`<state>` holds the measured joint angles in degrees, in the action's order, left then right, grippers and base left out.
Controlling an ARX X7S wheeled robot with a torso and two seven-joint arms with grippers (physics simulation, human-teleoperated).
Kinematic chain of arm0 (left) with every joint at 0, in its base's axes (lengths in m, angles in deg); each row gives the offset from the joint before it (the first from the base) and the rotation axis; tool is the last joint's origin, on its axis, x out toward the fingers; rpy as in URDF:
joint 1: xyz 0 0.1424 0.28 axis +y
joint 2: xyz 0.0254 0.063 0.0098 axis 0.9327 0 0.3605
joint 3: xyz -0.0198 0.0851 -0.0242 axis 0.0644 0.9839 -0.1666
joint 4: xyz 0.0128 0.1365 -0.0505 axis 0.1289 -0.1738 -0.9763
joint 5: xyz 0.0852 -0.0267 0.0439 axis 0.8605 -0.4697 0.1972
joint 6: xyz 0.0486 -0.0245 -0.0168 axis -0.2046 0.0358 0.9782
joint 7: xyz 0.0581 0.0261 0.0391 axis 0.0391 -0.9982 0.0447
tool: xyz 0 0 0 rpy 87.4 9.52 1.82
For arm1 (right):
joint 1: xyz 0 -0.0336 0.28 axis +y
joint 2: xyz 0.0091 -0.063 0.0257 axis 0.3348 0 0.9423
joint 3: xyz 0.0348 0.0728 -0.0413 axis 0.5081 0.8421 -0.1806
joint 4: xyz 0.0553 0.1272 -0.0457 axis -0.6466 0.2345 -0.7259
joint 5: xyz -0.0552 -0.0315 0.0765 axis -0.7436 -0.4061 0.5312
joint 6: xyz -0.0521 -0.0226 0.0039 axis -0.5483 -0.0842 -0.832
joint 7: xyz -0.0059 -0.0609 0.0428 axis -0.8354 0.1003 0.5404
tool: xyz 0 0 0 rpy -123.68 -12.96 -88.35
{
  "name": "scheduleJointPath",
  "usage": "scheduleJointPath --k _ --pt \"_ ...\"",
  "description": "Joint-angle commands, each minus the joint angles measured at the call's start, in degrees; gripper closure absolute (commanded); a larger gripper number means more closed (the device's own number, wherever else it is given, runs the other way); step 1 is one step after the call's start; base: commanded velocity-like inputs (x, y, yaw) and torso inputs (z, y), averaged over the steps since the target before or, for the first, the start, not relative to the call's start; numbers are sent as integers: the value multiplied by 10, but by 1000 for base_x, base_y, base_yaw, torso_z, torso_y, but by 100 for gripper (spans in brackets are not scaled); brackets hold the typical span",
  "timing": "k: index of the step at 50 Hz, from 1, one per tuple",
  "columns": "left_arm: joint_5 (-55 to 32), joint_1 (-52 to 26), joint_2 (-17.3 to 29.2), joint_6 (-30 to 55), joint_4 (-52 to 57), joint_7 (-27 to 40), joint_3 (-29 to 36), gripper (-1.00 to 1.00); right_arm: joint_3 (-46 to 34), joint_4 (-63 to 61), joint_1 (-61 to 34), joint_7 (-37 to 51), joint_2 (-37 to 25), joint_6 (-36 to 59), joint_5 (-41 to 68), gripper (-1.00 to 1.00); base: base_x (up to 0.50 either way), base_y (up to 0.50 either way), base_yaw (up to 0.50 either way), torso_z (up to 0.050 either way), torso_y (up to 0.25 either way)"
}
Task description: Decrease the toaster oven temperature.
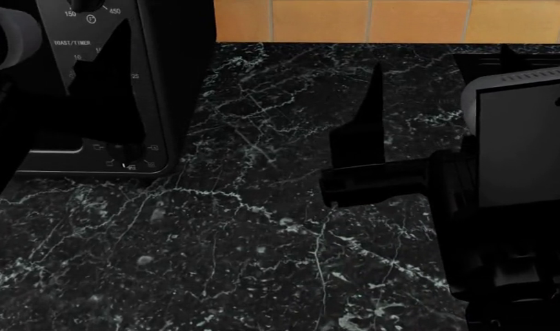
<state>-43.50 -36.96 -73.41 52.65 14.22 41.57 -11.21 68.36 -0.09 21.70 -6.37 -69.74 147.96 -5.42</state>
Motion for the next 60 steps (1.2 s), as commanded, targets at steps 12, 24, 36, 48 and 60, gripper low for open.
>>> scheduleJointPath --k 12,24,36,48,60 --pt "6 -122 44 25 -88 -2 93 -100 13 16 5 6 11 -14 7 -100 0 0 0 0 0" --pt "16 -134 54 -9 -162 -10 122 -100 18 24 11 8 13 -26 14 -100 0 0 0 0 0" --pt "19 -118 55 -45 -209 -23 134 -100 25 32 24 8 9 -39 17 -100 0 0 0 0 0" --pt "32 -125 68 -69 -237 -26 157 -100 31 43 46 8 13 -67 21 -100 0 0 0 0 0" --pt "45 -126 76 -102 -271 -30 172 -100 32 52 55 9 14 -80 25 -100 0 0 0 0 0"
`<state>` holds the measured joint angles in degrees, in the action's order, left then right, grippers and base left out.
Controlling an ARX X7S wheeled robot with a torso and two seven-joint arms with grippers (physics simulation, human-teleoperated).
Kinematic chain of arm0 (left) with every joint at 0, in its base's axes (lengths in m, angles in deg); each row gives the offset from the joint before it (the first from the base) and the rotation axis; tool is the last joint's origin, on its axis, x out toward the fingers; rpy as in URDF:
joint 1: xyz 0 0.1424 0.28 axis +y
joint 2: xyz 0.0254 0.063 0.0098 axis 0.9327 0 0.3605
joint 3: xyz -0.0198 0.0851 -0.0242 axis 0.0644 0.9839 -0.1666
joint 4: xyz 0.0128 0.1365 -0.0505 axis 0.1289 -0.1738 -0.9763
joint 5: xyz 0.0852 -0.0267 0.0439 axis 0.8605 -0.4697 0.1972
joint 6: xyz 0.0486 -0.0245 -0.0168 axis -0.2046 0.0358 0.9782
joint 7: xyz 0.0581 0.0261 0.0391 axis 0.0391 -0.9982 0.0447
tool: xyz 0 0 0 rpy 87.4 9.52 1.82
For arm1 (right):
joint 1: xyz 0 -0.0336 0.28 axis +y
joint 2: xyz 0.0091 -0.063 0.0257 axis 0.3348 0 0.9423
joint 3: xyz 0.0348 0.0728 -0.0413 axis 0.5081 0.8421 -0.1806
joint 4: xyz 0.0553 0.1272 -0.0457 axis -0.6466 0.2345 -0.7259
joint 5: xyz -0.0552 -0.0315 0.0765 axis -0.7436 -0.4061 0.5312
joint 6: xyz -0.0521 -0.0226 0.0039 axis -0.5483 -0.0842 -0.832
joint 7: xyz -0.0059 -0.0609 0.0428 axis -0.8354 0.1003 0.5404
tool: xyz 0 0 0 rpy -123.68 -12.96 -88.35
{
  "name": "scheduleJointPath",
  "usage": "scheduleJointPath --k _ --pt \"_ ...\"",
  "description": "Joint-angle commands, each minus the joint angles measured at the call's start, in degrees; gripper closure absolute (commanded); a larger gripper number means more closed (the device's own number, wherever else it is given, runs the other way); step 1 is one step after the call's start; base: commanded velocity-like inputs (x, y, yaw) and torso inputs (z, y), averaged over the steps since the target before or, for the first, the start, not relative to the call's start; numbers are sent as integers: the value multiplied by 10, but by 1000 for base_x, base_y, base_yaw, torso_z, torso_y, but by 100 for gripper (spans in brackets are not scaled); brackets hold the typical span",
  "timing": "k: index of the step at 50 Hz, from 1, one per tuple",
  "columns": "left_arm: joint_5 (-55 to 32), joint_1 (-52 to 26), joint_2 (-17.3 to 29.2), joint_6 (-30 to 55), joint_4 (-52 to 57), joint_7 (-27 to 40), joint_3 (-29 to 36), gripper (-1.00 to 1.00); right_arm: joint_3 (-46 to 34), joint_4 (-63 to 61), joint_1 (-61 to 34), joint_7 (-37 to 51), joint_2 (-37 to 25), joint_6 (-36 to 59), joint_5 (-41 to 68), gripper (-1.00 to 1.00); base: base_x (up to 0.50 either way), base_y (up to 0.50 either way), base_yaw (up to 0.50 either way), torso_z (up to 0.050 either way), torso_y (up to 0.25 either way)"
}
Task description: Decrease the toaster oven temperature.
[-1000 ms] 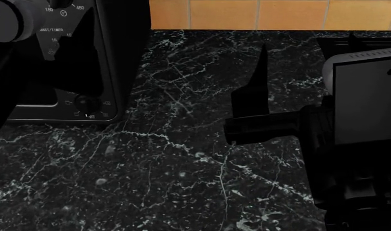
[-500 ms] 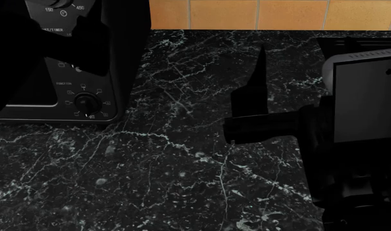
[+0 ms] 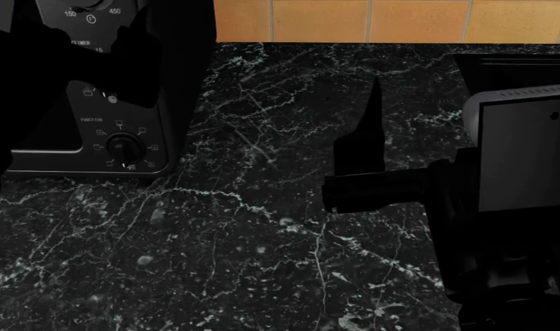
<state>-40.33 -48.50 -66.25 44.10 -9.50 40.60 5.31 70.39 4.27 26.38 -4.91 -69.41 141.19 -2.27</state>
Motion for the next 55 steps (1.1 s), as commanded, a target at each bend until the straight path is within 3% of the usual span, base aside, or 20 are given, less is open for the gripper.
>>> scheduleJointPath --k 1,37,50,51,55 --pt "14 -10 4 -18 -37 -21 7 -100 11 9 9 -5 11 -14 -6 -100 0 0 0 0 0" --pt "48 -15 12 -115 -143 -47 54 -100 12 32 32 0 4 -52 1 -100 0 0 0 0 0" --pt "48 -16 12 -111 -154 -45 59 -100 18 27 31 3 2 -45 7 -100 15 0 -5 0 0" --pt "41 -19 5 -93 -163 -36 45 100 21 28 31 3 3 -46 8 -100 14 0 -6 0 0" --pt "45 -21 7 -87 -149 -30 54 100 23 29 34 5 2 -48 9 -100 10 0 -6 0 0"
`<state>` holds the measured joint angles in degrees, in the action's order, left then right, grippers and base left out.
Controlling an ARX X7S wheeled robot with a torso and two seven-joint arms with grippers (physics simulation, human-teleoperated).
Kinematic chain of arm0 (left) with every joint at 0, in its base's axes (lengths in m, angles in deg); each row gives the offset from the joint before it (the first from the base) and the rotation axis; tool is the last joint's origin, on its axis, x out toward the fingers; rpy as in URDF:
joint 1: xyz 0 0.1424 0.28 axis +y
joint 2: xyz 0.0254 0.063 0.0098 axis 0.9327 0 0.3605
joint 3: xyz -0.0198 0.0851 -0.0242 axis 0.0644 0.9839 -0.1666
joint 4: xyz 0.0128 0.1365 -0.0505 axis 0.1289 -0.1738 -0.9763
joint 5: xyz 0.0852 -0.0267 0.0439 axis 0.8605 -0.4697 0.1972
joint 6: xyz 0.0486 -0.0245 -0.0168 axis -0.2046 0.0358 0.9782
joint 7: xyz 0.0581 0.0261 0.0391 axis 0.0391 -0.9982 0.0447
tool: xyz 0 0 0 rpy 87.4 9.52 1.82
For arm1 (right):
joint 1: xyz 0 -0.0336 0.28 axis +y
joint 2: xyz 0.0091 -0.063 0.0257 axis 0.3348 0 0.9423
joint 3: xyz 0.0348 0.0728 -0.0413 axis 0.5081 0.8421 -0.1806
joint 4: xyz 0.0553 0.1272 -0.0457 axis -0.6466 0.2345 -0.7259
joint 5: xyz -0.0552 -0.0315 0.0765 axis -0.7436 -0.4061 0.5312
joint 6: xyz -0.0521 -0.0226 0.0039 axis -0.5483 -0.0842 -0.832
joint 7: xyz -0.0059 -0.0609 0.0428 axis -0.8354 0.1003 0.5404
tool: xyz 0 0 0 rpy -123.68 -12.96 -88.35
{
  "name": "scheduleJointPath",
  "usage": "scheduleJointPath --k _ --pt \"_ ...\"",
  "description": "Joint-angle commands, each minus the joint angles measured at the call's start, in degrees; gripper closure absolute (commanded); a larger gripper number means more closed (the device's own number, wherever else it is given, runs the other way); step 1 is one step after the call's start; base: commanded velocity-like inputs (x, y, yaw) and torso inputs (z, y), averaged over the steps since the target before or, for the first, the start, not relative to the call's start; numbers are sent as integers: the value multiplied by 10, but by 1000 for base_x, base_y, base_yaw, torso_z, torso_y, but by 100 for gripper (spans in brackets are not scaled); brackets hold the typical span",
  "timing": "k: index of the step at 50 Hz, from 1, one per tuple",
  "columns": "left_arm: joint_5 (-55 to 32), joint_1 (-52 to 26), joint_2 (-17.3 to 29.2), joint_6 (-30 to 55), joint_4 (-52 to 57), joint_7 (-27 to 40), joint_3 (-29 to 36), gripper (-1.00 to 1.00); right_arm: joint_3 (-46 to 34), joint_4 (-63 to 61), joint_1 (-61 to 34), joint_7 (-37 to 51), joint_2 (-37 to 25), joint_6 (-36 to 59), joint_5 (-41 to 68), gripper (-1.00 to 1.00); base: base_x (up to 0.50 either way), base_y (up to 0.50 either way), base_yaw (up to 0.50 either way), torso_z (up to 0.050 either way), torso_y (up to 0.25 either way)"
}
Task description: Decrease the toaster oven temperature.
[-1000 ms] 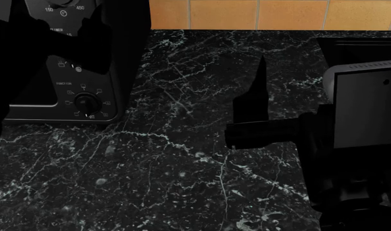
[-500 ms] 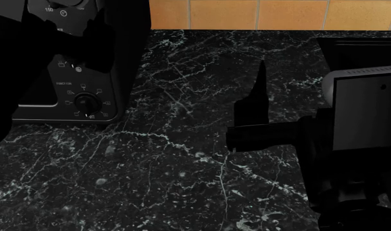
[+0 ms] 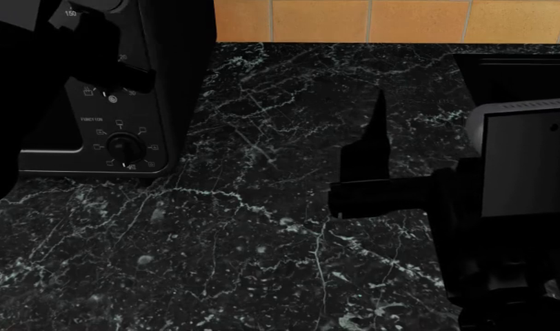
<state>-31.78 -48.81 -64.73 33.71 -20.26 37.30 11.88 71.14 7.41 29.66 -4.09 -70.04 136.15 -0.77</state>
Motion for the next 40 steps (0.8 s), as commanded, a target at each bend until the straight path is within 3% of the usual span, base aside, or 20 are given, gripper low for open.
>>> scheduleJointPath --k 1,11,26,40 --pt "-38 -18 -8 18 -42 6 -9 100 15 -2 2 -3 9 1 -6 -100 11 0 -6 0 0" --pt "-45 -14 -11 27 -20 20 -23 100 20 -7 2 -1 7 6 -1 -100 9 -1 -5 0 0" --pt "-75 19 -45 21 -11 81 -149 100 13 -2 4 6 7 1 2 -100 -1 0 1 0 0" --pt "-84 54 -60 -16 -14 110 -208 100 8 11 10 9 5 -14 3 -100 -7 2 6 0 2"
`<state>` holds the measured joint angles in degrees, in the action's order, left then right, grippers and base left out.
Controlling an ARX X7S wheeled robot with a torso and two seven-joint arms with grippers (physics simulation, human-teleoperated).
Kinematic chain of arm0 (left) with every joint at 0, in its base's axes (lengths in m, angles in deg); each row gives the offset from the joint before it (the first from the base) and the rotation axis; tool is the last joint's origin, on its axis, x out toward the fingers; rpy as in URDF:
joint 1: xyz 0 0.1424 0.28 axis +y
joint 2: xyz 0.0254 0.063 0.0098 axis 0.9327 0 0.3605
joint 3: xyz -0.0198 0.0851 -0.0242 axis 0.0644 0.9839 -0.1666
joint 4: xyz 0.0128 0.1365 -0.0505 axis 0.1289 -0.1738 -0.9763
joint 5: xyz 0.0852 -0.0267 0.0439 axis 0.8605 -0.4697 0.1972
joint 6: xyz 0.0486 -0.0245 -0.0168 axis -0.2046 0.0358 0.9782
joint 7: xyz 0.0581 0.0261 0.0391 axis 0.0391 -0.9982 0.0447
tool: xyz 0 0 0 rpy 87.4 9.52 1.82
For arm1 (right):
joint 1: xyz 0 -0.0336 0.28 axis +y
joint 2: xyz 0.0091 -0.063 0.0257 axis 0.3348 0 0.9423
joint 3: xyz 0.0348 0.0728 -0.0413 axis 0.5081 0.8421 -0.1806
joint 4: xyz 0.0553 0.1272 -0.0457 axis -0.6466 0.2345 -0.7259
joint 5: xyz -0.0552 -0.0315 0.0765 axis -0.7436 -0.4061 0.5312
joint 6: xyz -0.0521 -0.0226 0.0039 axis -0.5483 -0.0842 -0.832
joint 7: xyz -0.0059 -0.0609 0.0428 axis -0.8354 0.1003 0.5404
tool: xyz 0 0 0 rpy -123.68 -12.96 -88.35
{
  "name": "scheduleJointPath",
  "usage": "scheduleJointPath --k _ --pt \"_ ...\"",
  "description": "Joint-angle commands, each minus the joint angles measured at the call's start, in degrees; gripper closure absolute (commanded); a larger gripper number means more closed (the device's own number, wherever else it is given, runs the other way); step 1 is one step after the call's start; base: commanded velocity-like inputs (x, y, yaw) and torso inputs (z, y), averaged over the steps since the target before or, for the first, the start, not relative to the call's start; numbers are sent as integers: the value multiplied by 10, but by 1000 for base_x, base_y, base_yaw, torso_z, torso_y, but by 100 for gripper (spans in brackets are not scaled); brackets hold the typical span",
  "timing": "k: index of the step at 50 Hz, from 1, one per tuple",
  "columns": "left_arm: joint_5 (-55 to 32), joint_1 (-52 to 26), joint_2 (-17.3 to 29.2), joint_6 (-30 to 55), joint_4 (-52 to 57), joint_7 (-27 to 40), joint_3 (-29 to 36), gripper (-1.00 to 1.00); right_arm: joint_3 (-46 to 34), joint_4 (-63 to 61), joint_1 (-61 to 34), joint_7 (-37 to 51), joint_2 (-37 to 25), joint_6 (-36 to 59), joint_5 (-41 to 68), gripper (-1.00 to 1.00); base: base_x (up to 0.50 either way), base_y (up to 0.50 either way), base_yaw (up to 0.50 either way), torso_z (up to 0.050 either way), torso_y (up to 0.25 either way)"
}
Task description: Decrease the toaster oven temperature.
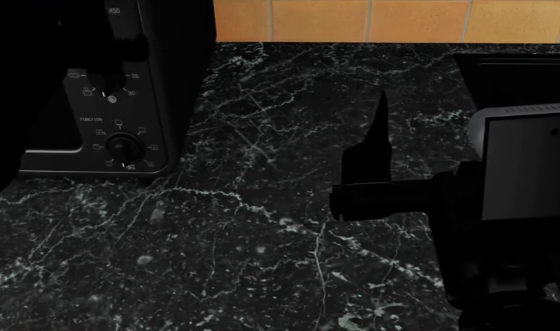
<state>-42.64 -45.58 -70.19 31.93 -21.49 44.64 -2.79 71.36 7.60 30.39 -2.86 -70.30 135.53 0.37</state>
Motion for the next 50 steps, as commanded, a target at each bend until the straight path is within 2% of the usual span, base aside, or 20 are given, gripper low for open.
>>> scheduleJointPath --k 1,19,50 --pt "26 26 -6 -2 -2 40 -65 100 5 11 4 -3 8 -10 -9 -100 0 3 7 0 11" --pt "-5 61 -23 -22 16 77 -148 100 1 13 3 2 7 -11 -3 -100 -8 3 8 0 4" --pt "-71 83 -58 -72 -14 133 -283 100 -6 22 8 11 3 -21 5 -100 -3 4 8 0 1"
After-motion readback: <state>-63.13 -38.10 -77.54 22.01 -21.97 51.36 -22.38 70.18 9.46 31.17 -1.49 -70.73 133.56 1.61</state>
